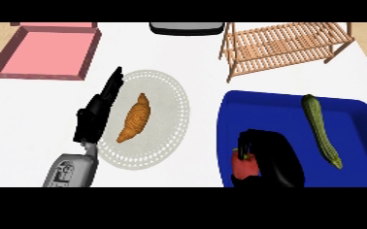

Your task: Pick the bell pepper from the tray and place it in the tiered shelf

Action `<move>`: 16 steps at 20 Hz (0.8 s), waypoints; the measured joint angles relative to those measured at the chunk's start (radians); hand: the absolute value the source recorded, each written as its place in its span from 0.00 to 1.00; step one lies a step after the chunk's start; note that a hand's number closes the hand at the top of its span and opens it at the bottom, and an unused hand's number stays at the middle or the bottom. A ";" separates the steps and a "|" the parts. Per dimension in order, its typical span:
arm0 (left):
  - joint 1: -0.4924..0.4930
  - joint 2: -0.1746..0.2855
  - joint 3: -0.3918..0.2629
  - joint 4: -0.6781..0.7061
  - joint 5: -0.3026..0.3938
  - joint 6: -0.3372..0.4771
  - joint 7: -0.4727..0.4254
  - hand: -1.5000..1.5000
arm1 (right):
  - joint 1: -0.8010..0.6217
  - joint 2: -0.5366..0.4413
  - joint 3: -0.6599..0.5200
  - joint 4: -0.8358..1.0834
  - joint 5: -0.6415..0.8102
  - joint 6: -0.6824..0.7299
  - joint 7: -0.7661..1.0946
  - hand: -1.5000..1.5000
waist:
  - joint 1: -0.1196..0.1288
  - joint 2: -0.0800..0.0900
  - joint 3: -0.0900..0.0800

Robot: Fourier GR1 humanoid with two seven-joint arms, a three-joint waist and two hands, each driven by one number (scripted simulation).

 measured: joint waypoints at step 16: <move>-0.010 0.021 0.035 0.008 0.025 -0.025 -0.007 0.50 | -0.218 0.058 0.159 -0.433 -0.187 -0.095 0.409 1.00 | -0.011 -0.001 0.000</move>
